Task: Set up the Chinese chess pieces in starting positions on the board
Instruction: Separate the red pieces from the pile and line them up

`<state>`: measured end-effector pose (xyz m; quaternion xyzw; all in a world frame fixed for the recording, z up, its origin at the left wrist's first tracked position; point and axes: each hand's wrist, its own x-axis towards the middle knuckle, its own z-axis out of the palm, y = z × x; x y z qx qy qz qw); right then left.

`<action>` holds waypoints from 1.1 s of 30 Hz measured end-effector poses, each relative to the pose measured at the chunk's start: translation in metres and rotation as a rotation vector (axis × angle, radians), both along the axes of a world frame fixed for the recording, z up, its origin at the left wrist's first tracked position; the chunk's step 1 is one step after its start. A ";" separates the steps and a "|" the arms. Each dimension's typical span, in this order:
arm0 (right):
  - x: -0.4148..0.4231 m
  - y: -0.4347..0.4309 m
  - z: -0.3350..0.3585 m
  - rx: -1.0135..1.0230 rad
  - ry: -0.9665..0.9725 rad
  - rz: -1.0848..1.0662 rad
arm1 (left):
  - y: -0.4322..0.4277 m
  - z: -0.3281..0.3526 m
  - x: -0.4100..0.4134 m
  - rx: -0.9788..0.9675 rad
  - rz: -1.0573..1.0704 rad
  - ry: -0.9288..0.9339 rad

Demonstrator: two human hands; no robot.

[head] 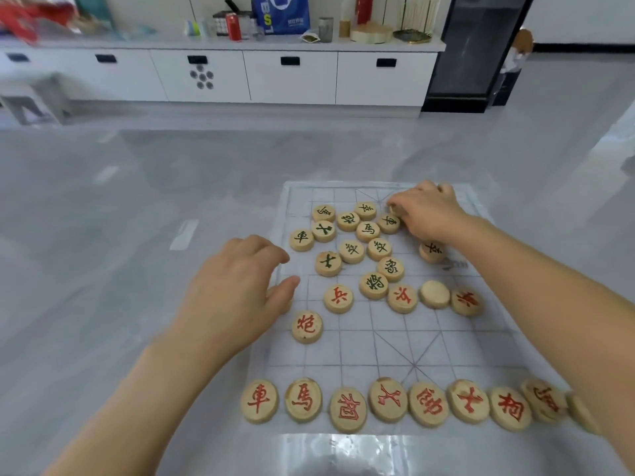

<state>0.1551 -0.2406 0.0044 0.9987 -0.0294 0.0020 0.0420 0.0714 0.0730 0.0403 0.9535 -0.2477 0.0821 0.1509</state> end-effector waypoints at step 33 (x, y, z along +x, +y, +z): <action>-0.088 0.020 0.016 0.823 -0.085 -0.213 | -0.011 -0.008 -0.001 0.097 -0.039 0.015</action>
